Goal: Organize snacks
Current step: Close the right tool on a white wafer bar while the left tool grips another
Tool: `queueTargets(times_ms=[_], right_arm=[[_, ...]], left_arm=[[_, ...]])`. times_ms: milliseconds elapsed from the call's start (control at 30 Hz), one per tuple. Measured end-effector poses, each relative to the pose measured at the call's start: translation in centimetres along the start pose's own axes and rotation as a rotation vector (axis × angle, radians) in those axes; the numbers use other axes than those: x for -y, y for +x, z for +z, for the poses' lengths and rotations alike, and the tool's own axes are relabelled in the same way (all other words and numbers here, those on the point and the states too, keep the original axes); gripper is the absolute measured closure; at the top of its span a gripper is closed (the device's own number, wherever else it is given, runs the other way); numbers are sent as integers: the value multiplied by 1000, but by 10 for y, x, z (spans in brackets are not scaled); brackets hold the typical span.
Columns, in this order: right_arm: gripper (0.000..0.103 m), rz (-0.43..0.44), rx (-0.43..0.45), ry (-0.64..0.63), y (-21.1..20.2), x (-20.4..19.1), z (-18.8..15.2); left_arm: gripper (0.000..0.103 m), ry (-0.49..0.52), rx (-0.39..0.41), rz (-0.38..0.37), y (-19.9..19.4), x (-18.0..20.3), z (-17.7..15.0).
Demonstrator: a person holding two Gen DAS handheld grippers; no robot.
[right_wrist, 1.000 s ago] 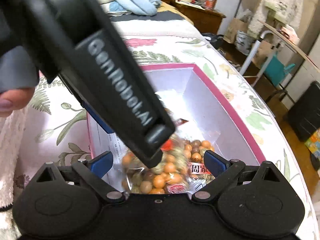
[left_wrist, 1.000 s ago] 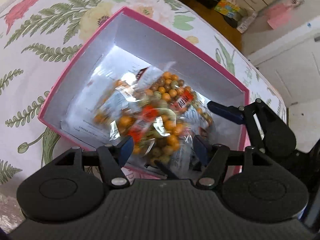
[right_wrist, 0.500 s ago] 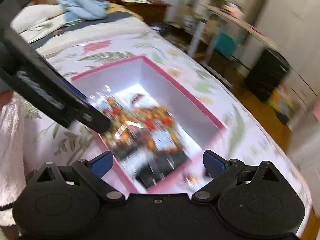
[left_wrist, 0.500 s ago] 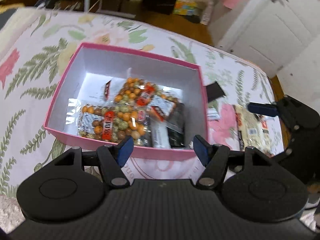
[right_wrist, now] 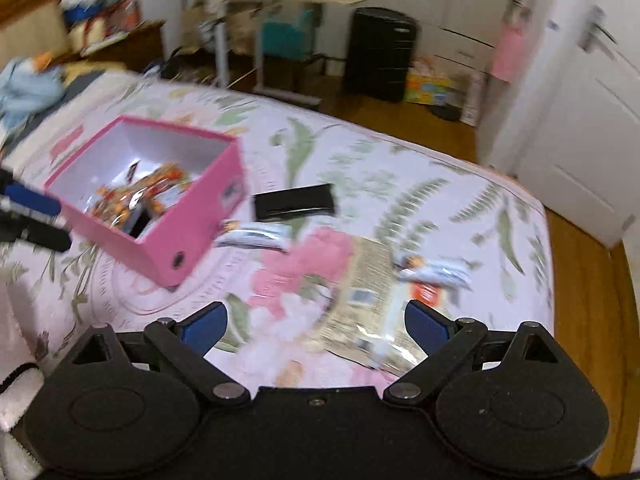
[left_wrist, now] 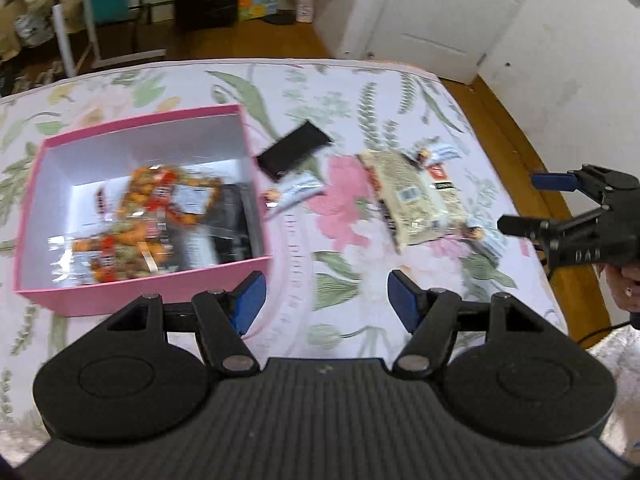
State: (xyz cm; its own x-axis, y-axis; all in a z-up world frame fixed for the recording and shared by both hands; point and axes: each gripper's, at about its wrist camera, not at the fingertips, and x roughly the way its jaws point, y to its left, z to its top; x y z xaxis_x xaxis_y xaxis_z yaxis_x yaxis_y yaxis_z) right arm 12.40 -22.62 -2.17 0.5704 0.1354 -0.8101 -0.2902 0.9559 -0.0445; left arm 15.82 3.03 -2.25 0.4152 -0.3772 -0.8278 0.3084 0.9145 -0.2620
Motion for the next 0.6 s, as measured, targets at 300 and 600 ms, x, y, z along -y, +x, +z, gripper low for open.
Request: queueTargets(times_ms=[300, 600], right_arm=[[24, -34, 3, 136, 32, 88, -63], [35, -78, -101, -176, 94, 79, -105]], left_arm=[[37, 79, -61, -35, 47, 50, 7], [40, 212, 17, -125, 119, 84, 39]])
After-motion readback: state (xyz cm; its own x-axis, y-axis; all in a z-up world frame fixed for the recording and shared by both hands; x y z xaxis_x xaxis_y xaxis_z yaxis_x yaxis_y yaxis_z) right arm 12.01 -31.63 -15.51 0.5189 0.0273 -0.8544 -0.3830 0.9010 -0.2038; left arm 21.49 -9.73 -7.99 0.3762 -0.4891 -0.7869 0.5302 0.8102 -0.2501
